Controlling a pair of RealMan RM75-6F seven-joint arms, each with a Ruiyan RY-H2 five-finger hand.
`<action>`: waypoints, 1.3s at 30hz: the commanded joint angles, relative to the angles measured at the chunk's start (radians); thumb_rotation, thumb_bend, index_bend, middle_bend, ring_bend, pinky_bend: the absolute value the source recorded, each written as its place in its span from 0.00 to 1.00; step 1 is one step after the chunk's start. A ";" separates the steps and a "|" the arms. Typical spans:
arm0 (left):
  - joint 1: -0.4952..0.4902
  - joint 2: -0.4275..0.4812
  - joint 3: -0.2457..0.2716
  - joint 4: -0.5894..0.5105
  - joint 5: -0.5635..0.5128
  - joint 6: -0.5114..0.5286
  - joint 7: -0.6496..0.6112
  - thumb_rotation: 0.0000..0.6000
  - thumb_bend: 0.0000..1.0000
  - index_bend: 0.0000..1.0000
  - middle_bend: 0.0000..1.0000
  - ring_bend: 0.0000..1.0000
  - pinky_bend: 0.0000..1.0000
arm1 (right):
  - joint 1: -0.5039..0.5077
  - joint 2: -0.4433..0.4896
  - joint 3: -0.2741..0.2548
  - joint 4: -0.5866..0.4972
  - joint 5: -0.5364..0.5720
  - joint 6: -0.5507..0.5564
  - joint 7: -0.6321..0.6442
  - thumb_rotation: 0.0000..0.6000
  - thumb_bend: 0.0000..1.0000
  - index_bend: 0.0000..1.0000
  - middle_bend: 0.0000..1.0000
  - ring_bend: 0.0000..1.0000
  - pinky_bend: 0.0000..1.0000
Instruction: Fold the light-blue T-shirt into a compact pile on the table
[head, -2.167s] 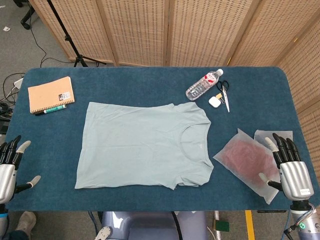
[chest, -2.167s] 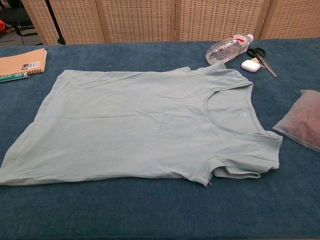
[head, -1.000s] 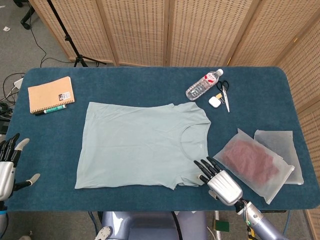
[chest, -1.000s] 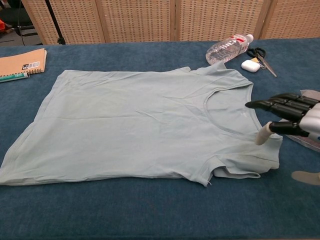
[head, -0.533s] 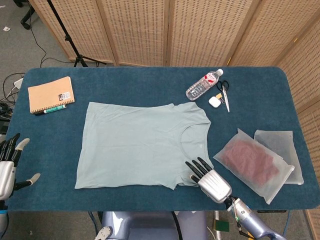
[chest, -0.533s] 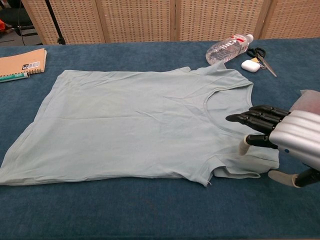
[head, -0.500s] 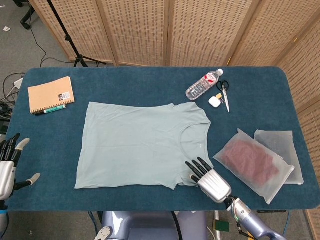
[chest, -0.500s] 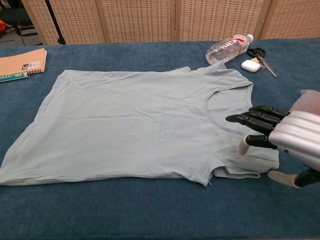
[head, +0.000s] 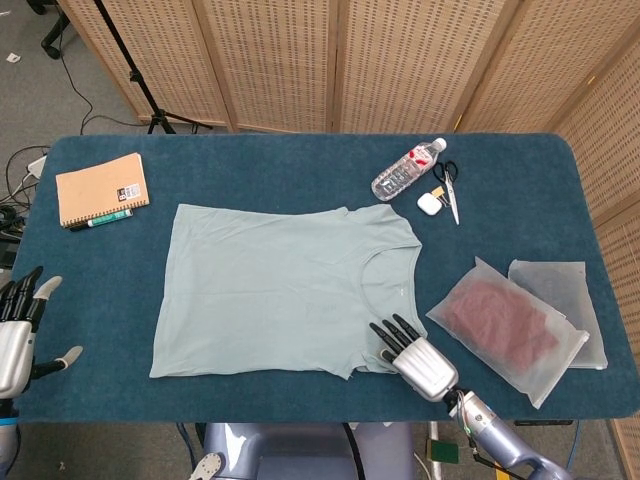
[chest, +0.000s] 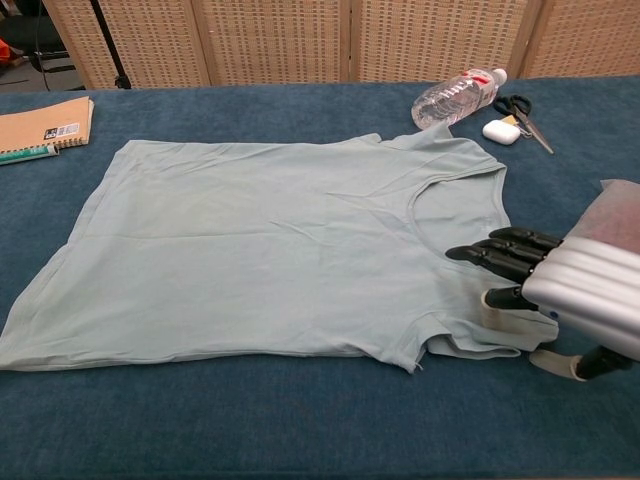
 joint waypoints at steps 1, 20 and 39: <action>-0.001 -0.002 0.000 0.000 -0.001 -0.001 0.003 1.00 0.00 0.00 0.00 0.00 0.00 | 0.005 -0.014 -0.004 0.023 -0.005 0.018 0.017 1.00 0.38 0.45 0.00 0.00 0.00; -0.016 -0.032 0.012 0.039 0.037 -0.010 0.028 1.00 0.00 0.00 0.00 0.00 0.00 | 0.021 -0.063 -0.037 0.136 -0.041 0.114 0.127 1.00 0.67 0.57 0.00 0.00 0.00; -0.142 -0.362 0.166 0.652 0.401 -0.026 -0.289 1.00 0.01 0.38 0.00 0.00 0.00 | 0.026 -0.051 -0.037 0.118 -0.015 0.133 0.128 1.00 0.67 0.58 0.00 0.00 0.00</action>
